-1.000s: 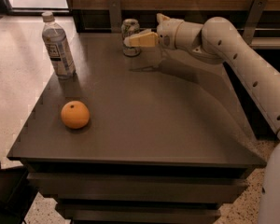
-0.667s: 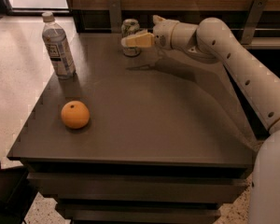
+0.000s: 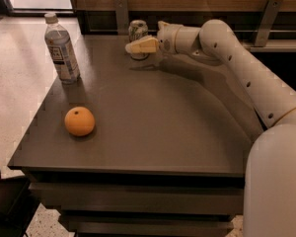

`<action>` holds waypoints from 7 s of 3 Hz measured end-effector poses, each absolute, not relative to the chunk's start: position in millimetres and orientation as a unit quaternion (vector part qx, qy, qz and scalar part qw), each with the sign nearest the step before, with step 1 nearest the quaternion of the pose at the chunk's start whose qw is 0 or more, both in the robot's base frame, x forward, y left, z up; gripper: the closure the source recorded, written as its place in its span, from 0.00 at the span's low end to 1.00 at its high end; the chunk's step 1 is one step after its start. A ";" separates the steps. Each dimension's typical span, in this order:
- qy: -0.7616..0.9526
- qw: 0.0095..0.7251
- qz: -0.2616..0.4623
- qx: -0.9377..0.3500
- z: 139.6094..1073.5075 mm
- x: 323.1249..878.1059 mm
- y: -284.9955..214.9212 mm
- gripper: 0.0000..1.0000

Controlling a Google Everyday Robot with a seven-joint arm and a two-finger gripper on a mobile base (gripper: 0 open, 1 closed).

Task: Knock 7up can over

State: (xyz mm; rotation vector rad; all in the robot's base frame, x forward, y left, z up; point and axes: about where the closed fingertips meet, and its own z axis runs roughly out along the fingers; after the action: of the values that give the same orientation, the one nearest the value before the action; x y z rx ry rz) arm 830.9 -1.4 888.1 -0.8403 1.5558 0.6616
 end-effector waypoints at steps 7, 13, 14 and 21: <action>0.659 0.581 0.310 -0.363 877.7 839.6 31.0 1.00; 0.773 0.422 0.153 -0.448 895.8 806.9 -26.1 1.00; 0.788 0.384 0.137 -0.461 879.8 809.1 -25.6 1.00; 0.813 0.285 0.078 -0.502 836.4 811.4 -21.2 1.00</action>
Offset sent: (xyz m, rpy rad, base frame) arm 0.0143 0.0248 -0.0080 0.0515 0.0074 0.0372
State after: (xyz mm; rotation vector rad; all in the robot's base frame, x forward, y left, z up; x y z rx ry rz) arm 811.4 -21.2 836.4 -1.3418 2.1755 0.2074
